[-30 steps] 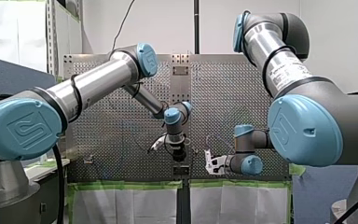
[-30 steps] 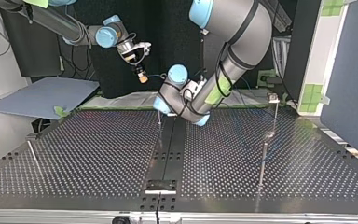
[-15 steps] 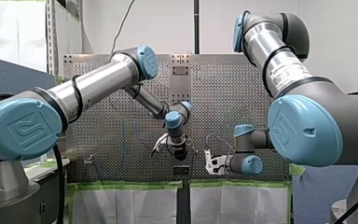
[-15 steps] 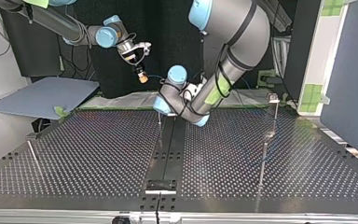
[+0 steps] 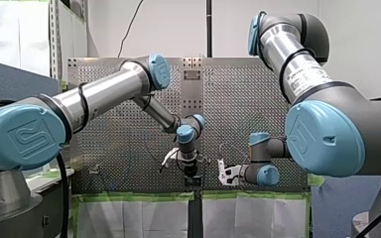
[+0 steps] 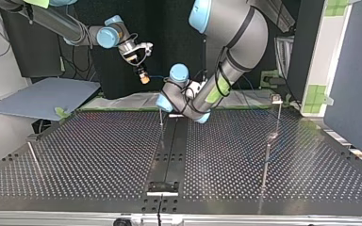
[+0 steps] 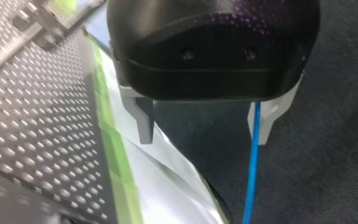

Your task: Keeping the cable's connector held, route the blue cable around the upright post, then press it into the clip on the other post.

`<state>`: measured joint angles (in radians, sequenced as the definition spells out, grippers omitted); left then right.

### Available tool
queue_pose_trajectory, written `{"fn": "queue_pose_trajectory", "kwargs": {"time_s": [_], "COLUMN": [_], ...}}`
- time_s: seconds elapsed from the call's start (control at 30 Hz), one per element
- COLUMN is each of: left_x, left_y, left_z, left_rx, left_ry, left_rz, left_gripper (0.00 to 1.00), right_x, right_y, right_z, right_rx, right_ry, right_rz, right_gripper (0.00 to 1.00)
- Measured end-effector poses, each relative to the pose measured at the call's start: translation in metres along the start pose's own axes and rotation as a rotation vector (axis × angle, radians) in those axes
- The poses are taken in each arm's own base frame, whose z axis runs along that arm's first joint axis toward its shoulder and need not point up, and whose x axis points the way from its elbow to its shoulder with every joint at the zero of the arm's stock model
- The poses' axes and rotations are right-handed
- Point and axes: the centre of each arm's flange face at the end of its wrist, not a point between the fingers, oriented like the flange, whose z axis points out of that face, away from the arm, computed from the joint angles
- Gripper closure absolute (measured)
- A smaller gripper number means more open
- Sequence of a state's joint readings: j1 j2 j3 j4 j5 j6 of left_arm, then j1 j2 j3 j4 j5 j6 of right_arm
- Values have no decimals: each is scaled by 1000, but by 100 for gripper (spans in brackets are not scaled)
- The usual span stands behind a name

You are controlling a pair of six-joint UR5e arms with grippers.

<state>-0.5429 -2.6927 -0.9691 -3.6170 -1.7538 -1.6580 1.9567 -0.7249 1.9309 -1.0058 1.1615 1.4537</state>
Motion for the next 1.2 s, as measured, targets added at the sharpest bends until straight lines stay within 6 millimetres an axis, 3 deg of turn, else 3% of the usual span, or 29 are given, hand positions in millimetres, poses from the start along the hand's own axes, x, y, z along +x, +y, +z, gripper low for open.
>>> {"fn": "queue_pose_trajectory", "kwargs": {"time_s": [0.27,0.73,0.77,0.8,0.83,0.87,0.9,0.93,0.97,1.0,1.07,1.1,1.13,1.2], "left_x": [20,24,24,25,25,25,25,25,25,25,26,26,26,26], "left_y": [-1,-5,-6,-7,-7,-8,-8,-8,-9,-9,-9,-10,-10,-11], "left_z": [19,21,21,21,21,21,20,20,20,20,20,20,19,19], "left_rx": [-20,-11,-8,-6,-4,-3,-3,-3,-2,-2,-2,-2,-1,0], "left_ry": [36,41,41,41,41,41,41,41,41,41,42,42,43,45], "left_rz": [5,6,11,16,20,26,30,34,40,43,49,50,51,51], "left_gripper": [0,0,13,13,31,42,42,54,75,75,93,93,100,100], "right_x": [0,0,0,0,0,0,0,0,1,1,1,1,1,1], "right_y": [0,0,0,0,0,0,0,0,0,0,0,1,0,0], "right_z": [0,0,0,0,0,0,1,1,1,1,1,1,1,1], "right_rx": [0,0,0,0,0,0,0,-1,-1,-1,-1,-1,-1,-1], "right_ry": [1,1,1,2,2,2,3,3,3,3,3,3,3,3], "right_rz": [0,3,4,5,6,7,8,9,9,10,12,13,15,19], "right_gripper": [100,100,100,100,100,100,100,100,100,100,100,100,100,100]}}
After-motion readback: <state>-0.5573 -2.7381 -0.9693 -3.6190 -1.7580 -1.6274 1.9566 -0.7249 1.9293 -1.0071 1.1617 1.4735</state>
